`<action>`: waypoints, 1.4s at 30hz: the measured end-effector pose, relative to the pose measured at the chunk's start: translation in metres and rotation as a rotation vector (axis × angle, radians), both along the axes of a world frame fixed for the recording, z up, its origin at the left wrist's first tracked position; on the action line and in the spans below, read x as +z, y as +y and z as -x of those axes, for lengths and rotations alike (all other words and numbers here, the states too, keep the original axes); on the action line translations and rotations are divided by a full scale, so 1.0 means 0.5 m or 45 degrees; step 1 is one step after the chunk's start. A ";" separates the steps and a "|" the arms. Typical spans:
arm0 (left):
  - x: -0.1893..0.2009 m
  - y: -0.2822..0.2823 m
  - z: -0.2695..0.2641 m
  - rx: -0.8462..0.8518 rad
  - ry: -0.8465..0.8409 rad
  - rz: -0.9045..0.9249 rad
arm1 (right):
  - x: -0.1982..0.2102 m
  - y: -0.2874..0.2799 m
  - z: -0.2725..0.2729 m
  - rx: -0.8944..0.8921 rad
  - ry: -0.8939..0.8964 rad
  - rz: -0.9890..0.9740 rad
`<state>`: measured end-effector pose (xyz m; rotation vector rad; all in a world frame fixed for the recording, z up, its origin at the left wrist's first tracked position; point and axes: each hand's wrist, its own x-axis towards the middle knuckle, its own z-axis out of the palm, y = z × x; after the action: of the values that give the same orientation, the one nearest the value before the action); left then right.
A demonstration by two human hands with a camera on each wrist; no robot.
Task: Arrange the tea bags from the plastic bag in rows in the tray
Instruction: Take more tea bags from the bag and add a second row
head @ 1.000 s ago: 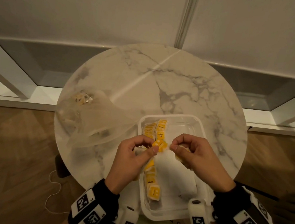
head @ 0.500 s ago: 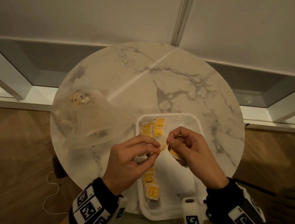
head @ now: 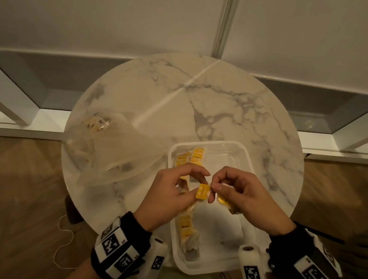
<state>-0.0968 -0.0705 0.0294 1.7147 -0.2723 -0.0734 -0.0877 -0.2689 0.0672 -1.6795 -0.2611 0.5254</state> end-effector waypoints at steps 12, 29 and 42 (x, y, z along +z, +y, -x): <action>-0.032 -0.034 -0.021 0.013 0.206 -0.081 | -0.055 -0.029 -0.009 -0.126 0.327 0.112; -0.054 0.071 -0.031 0.435 0.359 0.195 | -0.092 -0.026 -0.111 0.175 -0.288 0.784; -0.076 0.138 -0.007 0.409 0.436 0.085 | -0.122 0.049 -0.177 0.760 -0.147 1.241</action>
<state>-0.0932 -0.0014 -0.0086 1.6282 0.2513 -0.1179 0.0007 -0.2444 0.0061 -2.5902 -0.6766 1.1193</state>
